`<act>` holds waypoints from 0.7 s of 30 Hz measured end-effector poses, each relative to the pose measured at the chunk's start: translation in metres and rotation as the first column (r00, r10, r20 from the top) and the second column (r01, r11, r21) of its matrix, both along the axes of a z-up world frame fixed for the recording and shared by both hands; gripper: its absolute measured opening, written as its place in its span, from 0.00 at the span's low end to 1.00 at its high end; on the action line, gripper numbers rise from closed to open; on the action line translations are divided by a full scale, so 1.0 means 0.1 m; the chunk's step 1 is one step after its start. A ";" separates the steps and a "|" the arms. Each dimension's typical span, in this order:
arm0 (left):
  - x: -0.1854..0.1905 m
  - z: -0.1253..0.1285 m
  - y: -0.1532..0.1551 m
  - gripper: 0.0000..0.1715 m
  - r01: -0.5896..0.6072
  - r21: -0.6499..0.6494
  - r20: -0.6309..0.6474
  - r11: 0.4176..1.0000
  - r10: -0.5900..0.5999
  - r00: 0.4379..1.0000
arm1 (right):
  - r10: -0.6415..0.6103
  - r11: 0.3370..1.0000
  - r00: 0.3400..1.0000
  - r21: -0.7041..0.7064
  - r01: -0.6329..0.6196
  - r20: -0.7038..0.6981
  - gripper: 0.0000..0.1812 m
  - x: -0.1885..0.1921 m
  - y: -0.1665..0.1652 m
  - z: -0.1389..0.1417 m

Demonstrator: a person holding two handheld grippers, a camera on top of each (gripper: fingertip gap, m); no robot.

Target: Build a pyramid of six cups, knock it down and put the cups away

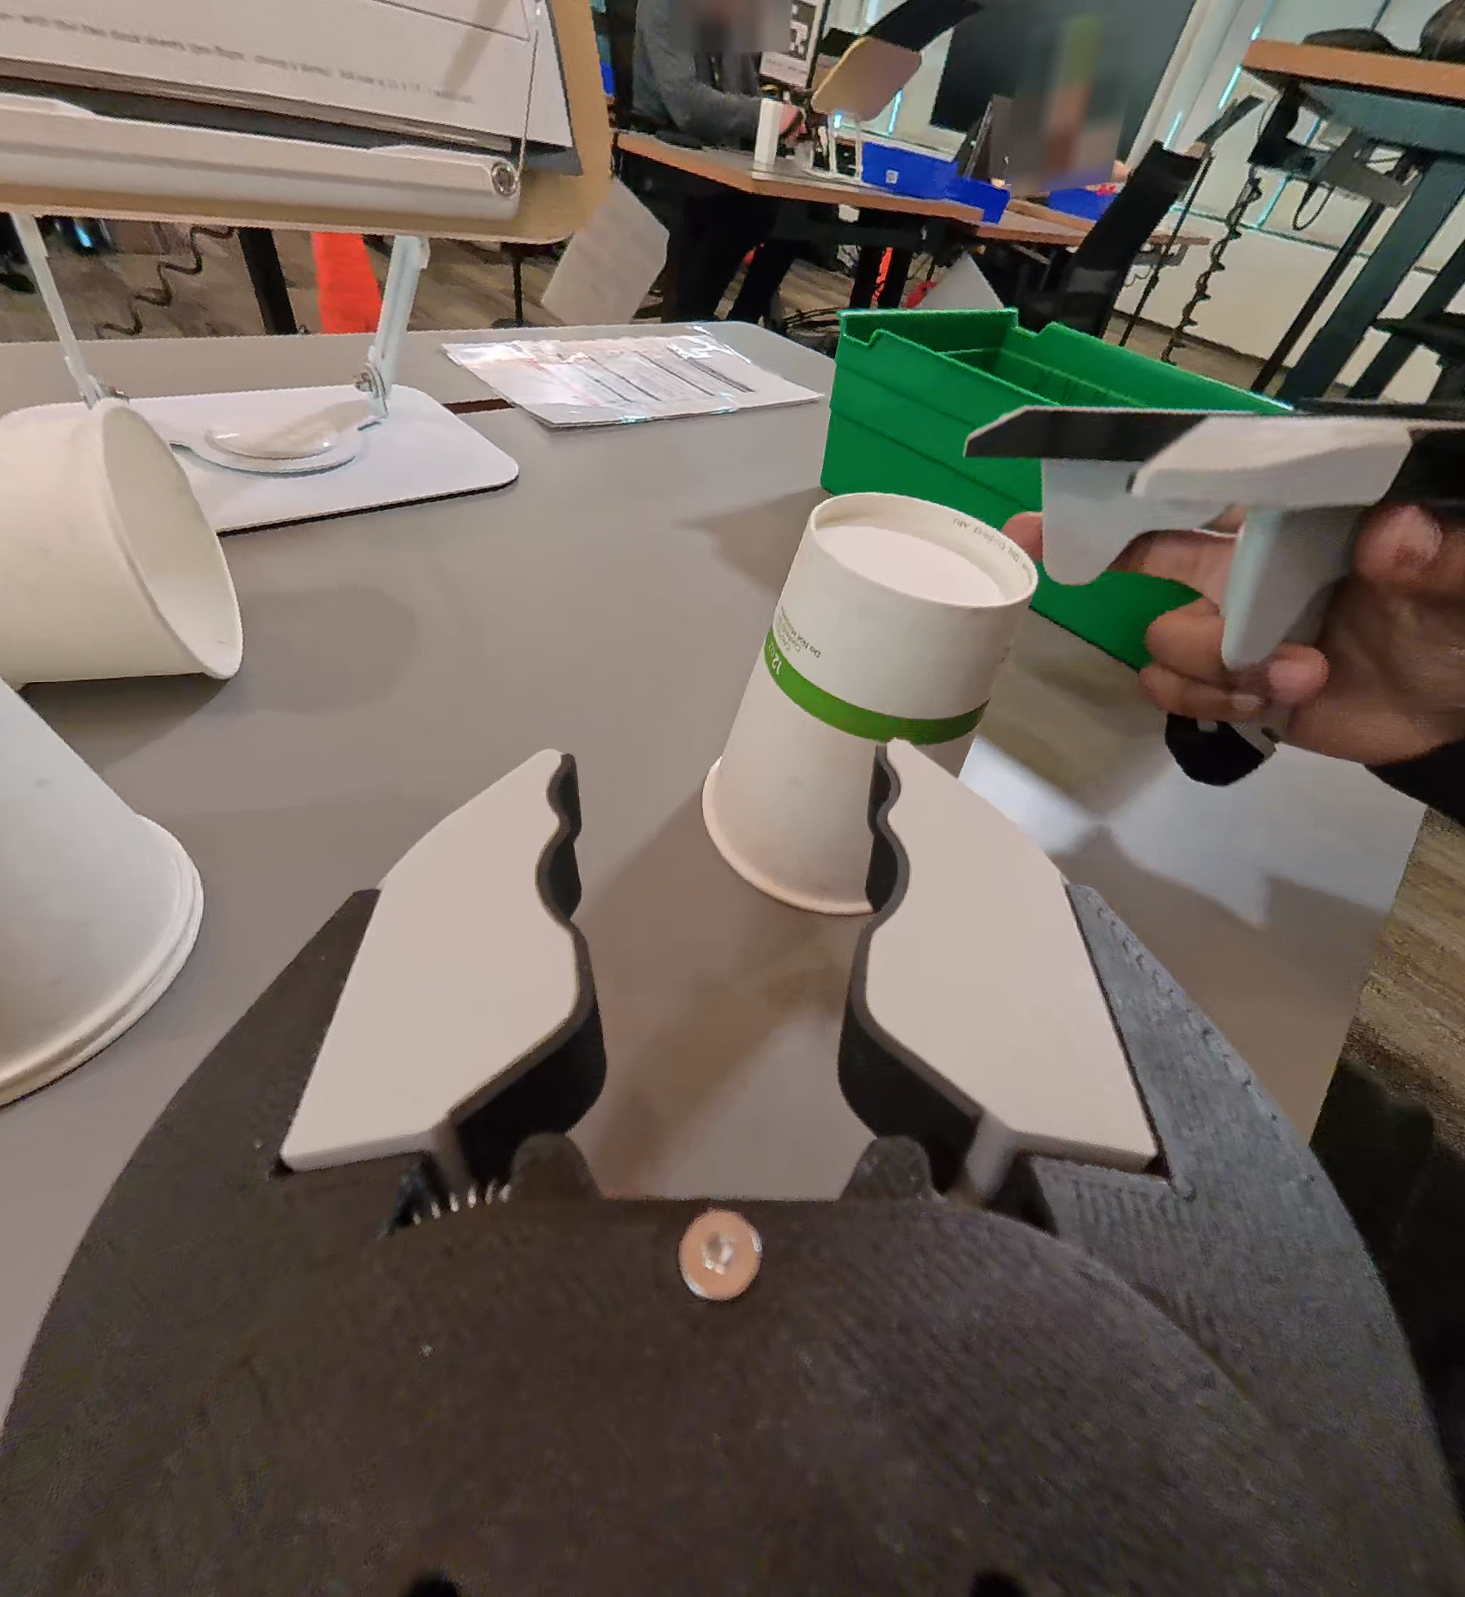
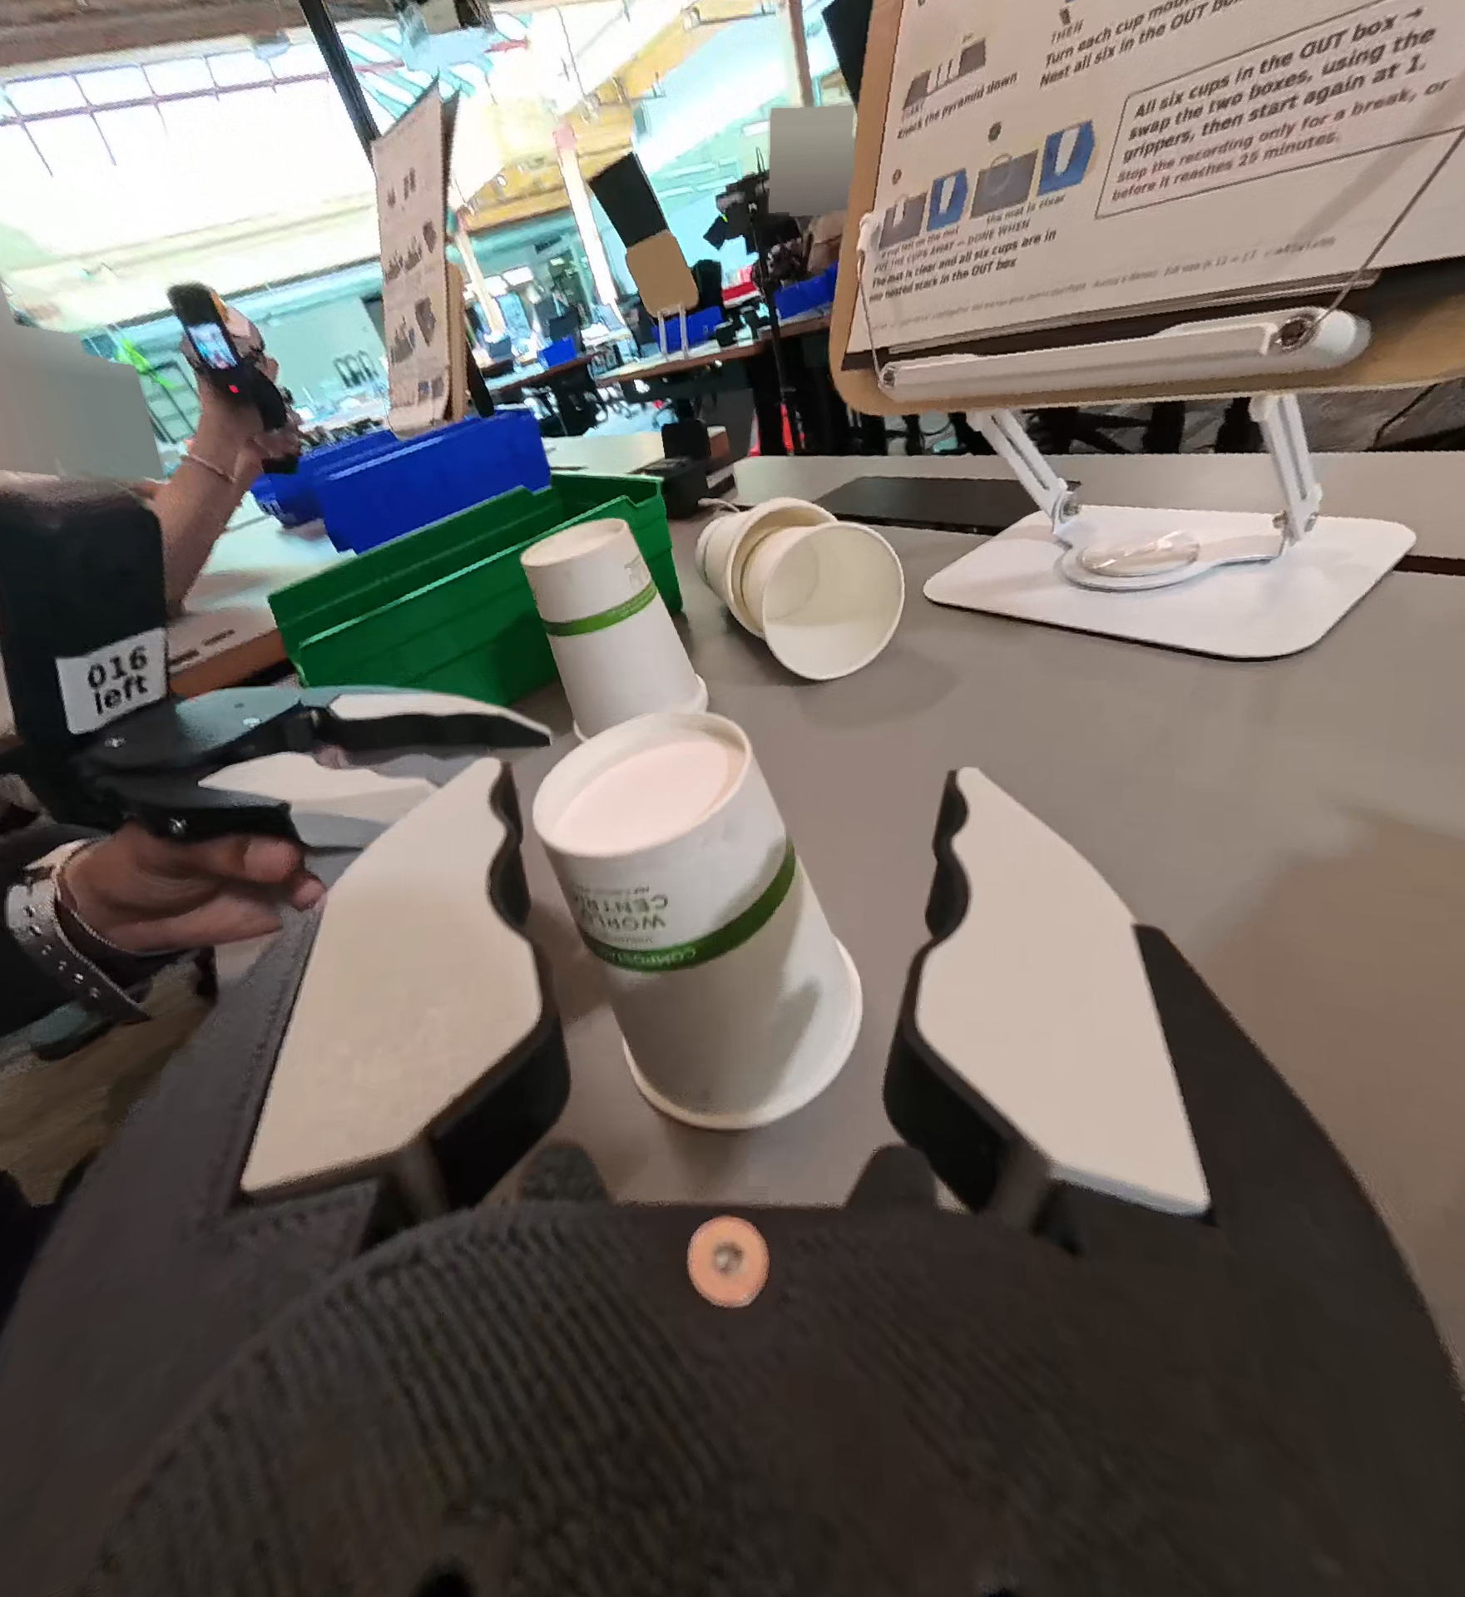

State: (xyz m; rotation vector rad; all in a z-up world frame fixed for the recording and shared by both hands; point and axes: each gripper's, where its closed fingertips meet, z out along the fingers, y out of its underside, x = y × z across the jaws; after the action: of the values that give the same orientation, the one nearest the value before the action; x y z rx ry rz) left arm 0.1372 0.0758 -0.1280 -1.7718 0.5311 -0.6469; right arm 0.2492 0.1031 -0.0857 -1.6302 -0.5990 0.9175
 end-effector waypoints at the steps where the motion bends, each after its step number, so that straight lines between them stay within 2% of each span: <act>1: -0.02 -0.02 0.00 0.38 -0.003 -0.007 -0.003 1.000 0.003 1.000 | 0.013 1.000 1.000 -0.009 -0.013 -0.016 0.51 -0.03 0.02 0.00; 3: -0.05 -0.03 0.00 0.38 -0.010 -0.030 0.014 0.999 0.010 1.000 | 0.041 0.999 0.999 -0.001 -0.041 -0.020 0.46 -0.07 0.03 0.01; 5: -0.07 0.00 0.00 0.38 -0.010 -0.047 0.051 0.999 0.012 0.999 | 0.025 0.997 1.000 0.071 -0.024 -0.014 0.42 -0.04 0.01 0.09; 8: -0.04 -0.02 -0.04 0.39 0.012 -0.079 0.070 0.997 -0.007 0.998 | -0.013 0.990 1.000 0.140 0.016 -0.023 0.41 0.03 -0.03 0.19; 11: 0.03 -0.03 -0.09 0.38 0.051 -0.079 0.065 0.996 -0.046 0.997 | -0.023 0.993 0.999 0.117 0.026 -0.032 0.42 0.06 -0.01 0.18; 15: 0.15 -0.06 -0.13 0.37 0.104 -0.074 0.034 0.992 -0.102 0.994 | -0.057 0.989 0.998 0.133 0.061 -0.030 0.37 0.15 -0.01 0.19; 21: 0.39 -0.05 -0.10 0.38 0.169 -0.065 0.015 0.983 -0.168 0.986 | -0.145 0.979 0.988 0.152 0.136 0.047 0.34 0.40 -0.17 0.11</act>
State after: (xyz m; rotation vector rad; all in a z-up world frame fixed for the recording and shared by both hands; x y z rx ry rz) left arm 0.1760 0.0662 -0.1325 -1.7969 0.6651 -0.7983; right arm 0.2896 0.0861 -0.0742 -1.5475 -0.5699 0.7077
